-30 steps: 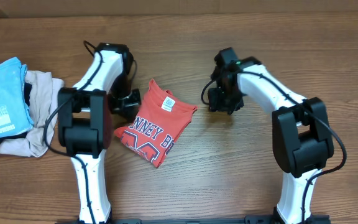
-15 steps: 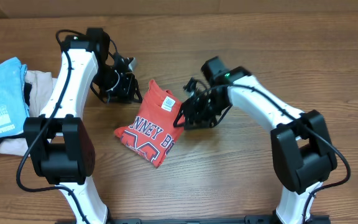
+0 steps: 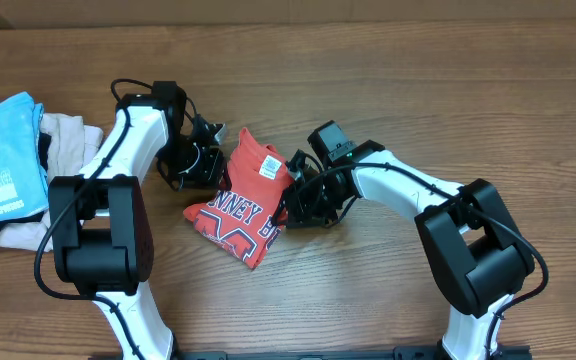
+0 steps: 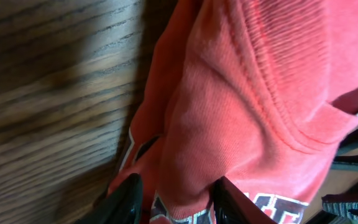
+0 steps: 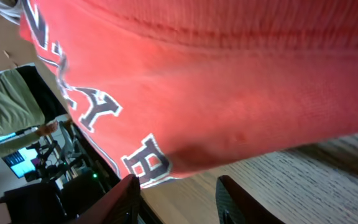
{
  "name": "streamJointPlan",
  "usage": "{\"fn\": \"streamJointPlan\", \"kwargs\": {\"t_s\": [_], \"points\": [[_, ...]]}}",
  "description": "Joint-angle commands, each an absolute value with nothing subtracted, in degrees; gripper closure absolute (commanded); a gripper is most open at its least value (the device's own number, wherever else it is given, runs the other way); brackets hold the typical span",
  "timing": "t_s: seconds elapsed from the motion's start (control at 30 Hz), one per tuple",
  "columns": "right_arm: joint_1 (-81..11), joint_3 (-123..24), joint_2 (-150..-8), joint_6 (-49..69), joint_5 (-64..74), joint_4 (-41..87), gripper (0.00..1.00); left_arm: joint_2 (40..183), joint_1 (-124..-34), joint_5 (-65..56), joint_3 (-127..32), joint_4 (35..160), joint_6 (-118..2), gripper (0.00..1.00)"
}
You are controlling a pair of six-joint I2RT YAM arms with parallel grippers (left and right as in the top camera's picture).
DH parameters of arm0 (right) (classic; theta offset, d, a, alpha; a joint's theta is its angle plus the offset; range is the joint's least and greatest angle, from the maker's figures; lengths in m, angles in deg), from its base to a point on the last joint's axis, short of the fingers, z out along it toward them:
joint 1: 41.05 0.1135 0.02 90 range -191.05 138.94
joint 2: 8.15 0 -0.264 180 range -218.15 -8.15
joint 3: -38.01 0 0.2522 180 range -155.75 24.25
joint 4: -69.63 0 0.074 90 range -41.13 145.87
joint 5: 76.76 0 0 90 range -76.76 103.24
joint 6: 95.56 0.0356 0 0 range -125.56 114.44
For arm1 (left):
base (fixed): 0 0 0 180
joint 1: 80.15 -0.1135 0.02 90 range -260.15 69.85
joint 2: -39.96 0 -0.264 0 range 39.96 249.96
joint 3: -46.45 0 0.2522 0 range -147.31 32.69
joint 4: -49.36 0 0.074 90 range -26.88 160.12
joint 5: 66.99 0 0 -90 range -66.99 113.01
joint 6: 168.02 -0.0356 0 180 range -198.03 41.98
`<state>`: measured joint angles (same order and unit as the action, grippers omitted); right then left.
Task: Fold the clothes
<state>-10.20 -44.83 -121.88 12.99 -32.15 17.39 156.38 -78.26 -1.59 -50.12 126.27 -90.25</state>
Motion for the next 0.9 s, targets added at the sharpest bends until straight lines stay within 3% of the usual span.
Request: {"fn": "streamJointPlan", "kwargs": {"t_s": [0.0, 0.07, 0.13, 0.4, 0.43, 0.5, 0.57, 0.63, 0.87], "points": [[-9.88, -44.26, -121.36, 14.03, -31.84, 19.01, 0.58, 156.84, -77.80, -1.96, -47.74, 125.14, -89.55, 0.59], [-9.88, -44.26, -121.36, 14.23, -31.82, 20.21, 0.73, 156.84, -77.43, -2.03, -46.60, 124.33, -89.55, 0.59], [-9.88, -44.26, -121.36, 14.23, -31.82, 20.52, 0.80, 156.84, -77.45, -2.09, -46.05, 124.31, -89.55, 0.59], [-7.56, -44.26, -121.93, 14.25, -29.24, 21.20, 0.75, 156.86, -77.45, -2.03, -45.88, 124.33, -89.55, 0.59], [-7.34, -44.26, -122.06, 14.25, -29.24, 21.39, 0.77, 156.84, -77.45, -1.83, -45.88, 124.33, -89.55, 0.59], [-7.32, -44.26, -122.41, 14.25, -29.20, 21.53, 0.92, 156.84, -77.45, -1.11, -45.77, 124.26, -89.47, 0.59], [-7.67, -44.26, -122.74, 14.30, -27.95, 20.67, 0.96, 156.84, -77.45, 0.92, -45.38, 123.32, -89.20, 0.67], [-8.78, -44.26, -122.74, 15.76, -23.84, 17.94, 0.96, 156.86, -77.45, 5.75, -44.04, 120.13, -85.01, 0.83], [-10.14, -44.26, -122.74, 15.74, -22.77, 15.45, 0.96, 156.86, -77.45, 10.12, -37.79, 112.15, -76.07, 0.88]]}}
